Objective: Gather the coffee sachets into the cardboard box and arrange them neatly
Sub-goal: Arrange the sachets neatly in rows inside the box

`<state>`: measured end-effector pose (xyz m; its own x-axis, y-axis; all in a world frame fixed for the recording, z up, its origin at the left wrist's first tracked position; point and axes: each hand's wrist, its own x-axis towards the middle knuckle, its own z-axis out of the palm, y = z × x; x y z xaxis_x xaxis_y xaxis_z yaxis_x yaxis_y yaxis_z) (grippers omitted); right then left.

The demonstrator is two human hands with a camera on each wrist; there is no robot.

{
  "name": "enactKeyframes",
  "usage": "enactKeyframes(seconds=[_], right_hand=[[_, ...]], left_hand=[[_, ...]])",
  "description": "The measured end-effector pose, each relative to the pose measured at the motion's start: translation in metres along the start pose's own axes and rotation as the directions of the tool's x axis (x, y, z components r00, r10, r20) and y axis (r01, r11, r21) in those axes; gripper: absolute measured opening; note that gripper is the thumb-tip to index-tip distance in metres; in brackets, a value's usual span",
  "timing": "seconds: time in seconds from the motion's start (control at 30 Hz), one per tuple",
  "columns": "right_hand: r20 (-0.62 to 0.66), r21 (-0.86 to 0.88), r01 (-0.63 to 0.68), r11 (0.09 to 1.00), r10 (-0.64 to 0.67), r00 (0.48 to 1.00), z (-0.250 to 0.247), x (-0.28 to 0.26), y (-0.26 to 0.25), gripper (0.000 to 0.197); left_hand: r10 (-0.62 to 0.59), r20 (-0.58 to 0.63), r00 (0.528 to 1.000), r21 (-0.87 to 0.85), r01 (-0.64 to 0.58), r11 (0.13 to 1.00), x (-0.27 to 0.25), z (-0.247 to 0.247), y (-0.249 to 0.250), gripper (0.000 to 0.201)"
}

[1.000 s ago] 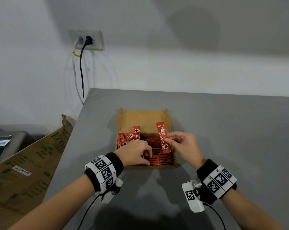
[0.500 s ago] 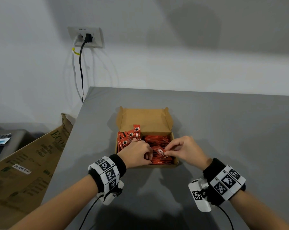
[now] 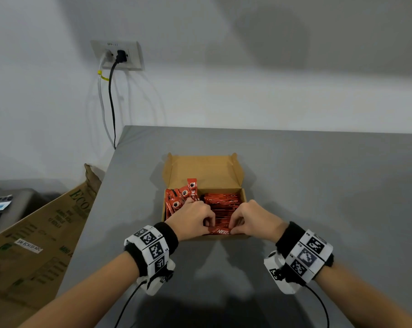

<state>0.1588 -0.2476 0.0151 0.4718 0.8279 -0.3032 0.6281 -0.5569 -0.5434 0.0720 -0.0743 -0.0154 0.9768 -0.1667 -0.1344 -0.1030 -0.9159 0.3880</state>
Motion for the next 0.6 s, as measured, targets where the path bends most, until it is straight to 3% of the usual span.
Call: enactKeyframes(seconds=[0.17,0.33,0.5,0.6], right_hand=[[0.057,-0.116,-0.006,0.993,0.013,0.998,-0.001,0.006,-0.006,0.015],[0.089,-0.203,0.036,0.978,-0.018,0.996,0.004,0.011,-0.011,0.013],[0.088,-0.193,0.016,0.981,0.002,0.996,0.001,0.015,-0.012,0.006],[0.090,-0.131,-0.034,0.991,0.046,0.995,-0.005,0.014,-0.008,0.005]], left_hand=[[0.017,-0.006,1.000,-0.003,-0.017,1.000,-0.002,0.001,0.000,0.012],[0.038,-0.177,0.983,-0.188,-0.072,0.980,-0.008,-0.009,-0.004,0.013],[0.111,0.036,0.993,-0.275,-0.097,0.957,-0.011,-0.015,-0.002,0.015],[0.103,0.054,0.993,-0.280,-0.084,0.956,-0.009,-0.012,-0.001,0.012]])
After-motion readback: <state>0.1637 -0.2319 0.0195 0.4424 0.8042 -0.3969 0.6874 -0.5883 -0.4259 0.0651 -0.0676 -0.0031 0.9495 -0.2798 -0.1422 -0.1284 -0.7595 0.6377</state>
